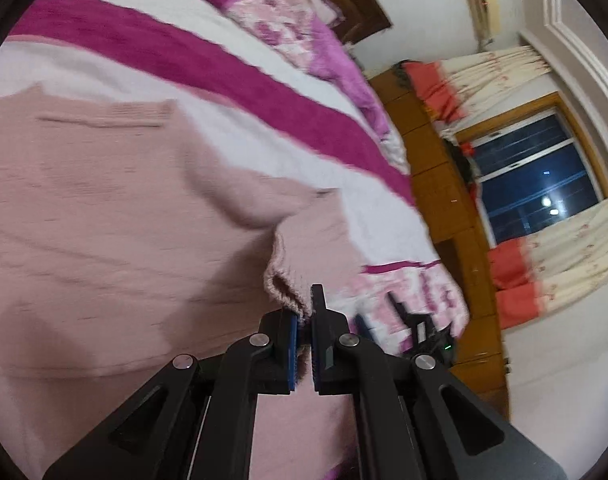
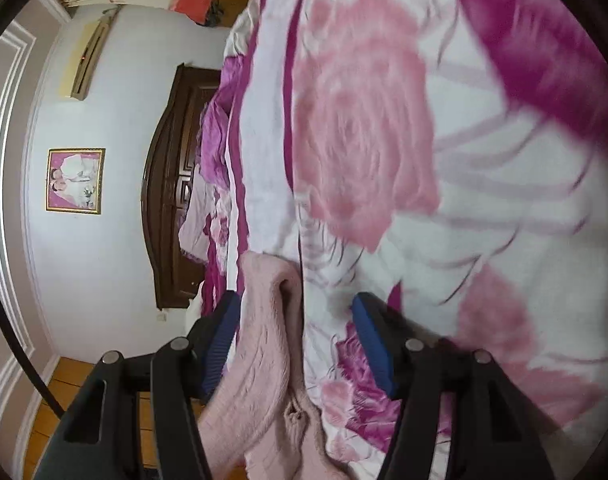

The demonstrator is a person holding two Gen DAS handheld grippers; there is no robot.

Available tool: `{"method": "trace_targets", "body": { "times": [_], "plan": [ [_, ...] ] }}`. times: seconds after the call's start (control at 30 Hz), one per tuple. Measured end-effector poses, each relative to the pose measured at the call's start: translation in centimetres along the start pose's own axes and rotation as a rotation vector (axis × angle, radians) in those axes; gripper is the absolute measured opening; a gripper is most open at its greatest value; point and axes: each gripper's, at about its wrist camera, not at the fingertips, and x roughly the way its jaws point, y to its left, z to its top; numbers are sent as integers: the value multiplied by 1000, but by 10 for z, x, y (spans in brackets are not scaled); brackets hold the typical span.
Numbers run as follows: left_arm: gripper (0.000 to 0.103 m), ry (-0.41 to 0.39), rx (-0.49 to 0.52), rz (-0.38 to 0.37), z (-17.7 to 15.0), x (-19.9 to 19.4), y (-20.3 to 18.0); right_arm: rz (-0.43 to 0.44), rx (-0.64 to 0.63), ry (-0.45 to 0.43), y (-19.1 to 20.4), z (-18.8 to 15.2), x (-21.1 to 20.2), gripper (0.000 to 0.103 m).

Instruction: Fold small clothes

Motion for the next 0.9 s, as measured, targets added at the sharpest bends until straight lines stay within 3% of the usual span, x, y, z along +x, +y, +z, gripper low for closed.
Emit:
{"method": "trace_targets", "body": {
  "times": [0.2,0.4,0.53,0.7,0.9],
  "plan": [
    [0,-8,10,86,6,-39,36,-32,-7,-30,13,-18,18,60],
    [0,-9,10,165,10,-85,66,29,158,31,13,-45,33,61],
    [0,3,50,275,17,-101,79,-83,39,35,38,-57,40,61],
    [0,74,107,388,21,-106,89,-198,-141,23,73,-69,42,62],
    [0,93,77,451,20,-118,125,-238,-156,68,80,-78,58,62]
  ]
}}
